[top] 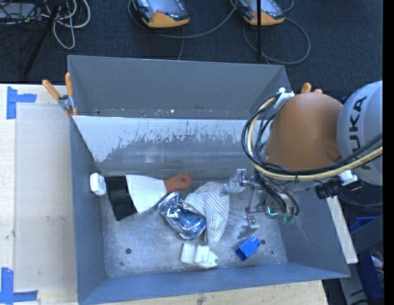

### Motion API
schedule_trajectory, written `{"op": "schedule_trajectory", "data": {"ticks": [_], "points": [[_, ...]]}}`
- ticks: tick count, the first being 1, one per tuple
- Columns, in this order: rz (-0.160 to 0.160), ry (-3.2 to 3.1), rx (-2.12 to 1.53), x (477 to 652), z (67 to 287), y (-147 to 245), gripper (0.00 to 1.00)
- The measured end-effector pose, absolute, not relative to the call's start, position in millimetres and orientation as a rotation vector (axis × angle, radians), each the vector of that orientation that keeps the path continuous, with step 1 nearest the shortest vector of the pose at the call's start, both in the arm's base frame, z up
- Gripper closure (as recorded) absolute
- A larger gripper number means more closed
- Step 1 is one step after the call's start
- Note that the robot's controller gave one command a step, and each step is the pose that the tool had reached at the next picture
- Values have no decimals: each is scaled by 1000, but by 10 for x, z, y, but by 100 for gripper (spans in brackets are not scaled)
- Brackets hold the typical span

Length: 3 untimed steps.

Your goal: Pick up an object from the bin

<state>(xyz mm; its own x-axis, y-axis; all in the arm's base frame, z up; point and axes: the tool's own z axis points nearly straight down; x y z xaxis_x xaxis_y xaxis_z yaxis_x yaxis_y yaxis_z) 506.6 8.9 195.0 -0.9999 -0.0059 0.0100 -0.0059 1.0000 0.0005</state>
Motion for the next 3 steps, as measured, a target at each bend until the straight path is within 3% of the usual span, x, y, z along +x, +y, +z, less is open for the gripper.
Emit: {"op": "schedule_trajectory", "data": {"ticks": [1, 2, 3], "points": [[-1, -3135, 9, 5072, 1970, 89, 0], [-2, -3138, 156, 5211, 1947, 25, 0], [5, -3123, 396, 5370, 1594, 85, 0]]}}
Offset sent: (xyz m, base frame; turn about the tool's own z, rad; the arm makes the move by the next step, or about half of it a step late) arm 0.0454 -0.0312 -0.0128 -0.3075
